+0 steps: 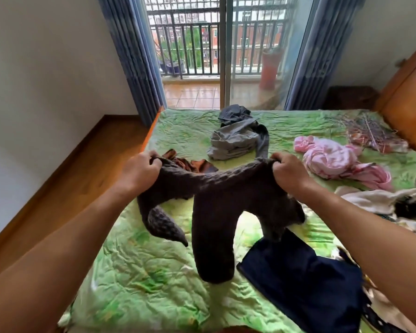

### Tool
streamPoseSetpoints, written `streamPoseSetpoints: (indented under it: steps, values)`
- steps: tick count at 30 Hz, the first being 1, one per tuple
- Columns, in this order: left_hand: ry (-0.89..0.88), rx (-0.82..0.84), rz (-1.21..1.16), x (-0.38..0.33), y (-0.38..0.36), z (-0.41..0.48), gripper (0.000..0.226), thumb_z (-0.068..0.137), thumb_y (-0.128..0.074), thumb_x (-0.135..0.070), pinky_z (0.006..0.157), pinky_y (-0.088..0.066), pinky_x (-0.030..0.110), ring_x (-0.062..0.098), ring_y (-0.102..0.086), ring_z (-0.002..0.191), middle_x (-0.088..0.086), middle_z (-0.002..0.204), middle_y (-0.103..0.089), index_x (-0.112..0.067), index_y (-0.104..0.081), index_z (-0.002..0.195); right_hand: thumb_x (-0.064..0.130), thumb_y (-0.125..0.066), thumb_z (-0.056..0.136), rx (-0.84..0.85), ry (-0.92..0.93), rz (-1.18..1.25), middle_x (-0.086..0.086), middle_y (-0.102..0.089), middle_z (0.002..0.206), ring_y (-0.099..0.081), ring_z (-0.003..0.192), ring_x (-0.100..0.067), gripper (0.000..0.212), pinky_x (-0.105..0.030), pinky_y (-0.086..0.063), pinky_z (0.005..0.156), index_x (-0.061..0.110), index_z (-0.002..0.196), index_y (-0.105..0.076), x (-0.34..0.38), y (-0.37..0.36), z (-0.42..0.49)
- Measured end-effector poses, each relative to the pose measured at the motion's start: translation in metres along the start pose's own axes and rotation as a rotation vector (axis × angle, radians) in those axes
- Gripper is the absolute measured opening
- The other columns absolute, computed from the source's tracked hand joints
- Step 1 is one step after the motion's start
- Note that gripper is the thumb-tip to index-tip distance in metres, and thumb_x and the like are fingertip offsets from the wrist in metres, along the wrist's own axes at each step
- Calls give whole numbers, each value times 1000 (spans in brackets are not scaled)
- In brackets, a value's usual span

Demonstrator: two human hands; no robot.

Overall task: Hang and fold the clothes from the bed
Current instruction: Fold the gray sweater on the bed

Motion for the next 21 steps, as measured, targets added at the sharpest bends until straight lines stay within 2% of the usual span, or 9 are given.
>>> streamPoseSetpoints:
  steps: [3, 5, 7, 9, 11, 14, 16, 18, 21]
  values:
    - [-86, 291, 7, -13, -27, -17, 80, 80, -65, -59, 114, -37, 43, 25, -43, 136, 7, 147, -44, -38, -35, 150, 1, -44, 84, 23, 151, 121, -4, -61, 75, -57, 78, -27, 23, -35, -39, 66, 17, 72, -56, 60, -3, -3]
    - [-219, 444, -223, -54, -49, -41, 98, 72, -77, -63, 116, -33, 35, 9, -37, 139, -9, 147, -40, -45, -24, 153, 3, -46, 87, 92, 273, 93, -2, -61, 81, -56, 83, -23, 26, -34, -37, 70, 22, 73, -56, 98, -7, -8]
    - [-265, 362, -378, -89, -63, -47, 64, 82, -76, -39, 103, -46, 31, 7, -56, 124, -11, 130, -60, -37, -48, 139, 8, -49, 90, 129, 383, 1, -2, -63, 88, -55, 88, -22, 22, -32, -38, 74, 24, 80, -60, 125, -8, -15]
    - [-284, 180, -405, -114, -61, -43, 23, 86, -59, -15, 82, -50, 34, 21, -65, 103, -5, 96, -66, -26, -59, 106, 16, -53, 89, 135, 452, -82, -5, -65, 93, -56, 90, -24, 13, -33, -43, 76, 22, 93, -65, 128, -6, -16]
    - [-281, 105, -436, -123, -50, -37, 21, 88, -50, -4, 72, -44, 34, 21, -61, 88, -3, 83, -62, -24, -58, 94, 32, -63, 85, 169, 467, -133, -7, -64, 97, -59, 91, -26, 19, -37, -49, 80, 25, 103, -61, 110, 0, -13]
    - [-258, 87, -549, -131, -34, -36, 21, 93, -45, -1, 72, -45, 33, 13, -57, 80, 12, 88, -67, -10, -63, 96, 49, -79, 76, 343, 383, -243, -2, -66, 97, -63, 90, -23, 42, -37, -53, 79, 33, 107, -56, 56, -9, -13]
    - [-254, 70, -557, -139, -26, -41, 25, 93, -42, 0, 70, -44, 29, 9, -56, 75, 7, 85, -65, -11, -65, 96, 39, -81, 78, 416, 283, -262, 5, -66, 84, -64, 86, -21, 25, -31, -52, 71, 34, 88, -58, 18, -30, -19]
    - [-243, 39, -524, -138, -16, -46, 25, 92, -44, -4, 68, -43, 30, 9, -54, 70, 2, 79, -62, -17, -64, 97, 20, -76, 83, 427, 163, -23, 10, -61, 71, -61, 79, -18, 21, -28, -44, 64, 30, 73, -61, -6, -48, -24]
    - [-226, 130, -316, -115, -5, -53, 38, 87, -54, -20, 66, -48, 29, 11, -56, 71, 2, 88, -64, -40, -59, 118, 7, -71, 84, 316, 61, 306, 3, -60, 74, -55, 74, -17, 15, -32, -40, 64, 18, 81, -62, -10, -51, -16]
Point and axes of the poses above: each hand's wrist, its own z-axis towards the middle knuckle, its own y-axis out of the back of the hand, x = y × z, the point moved 5 cm from there along z, towards the middle knuckle
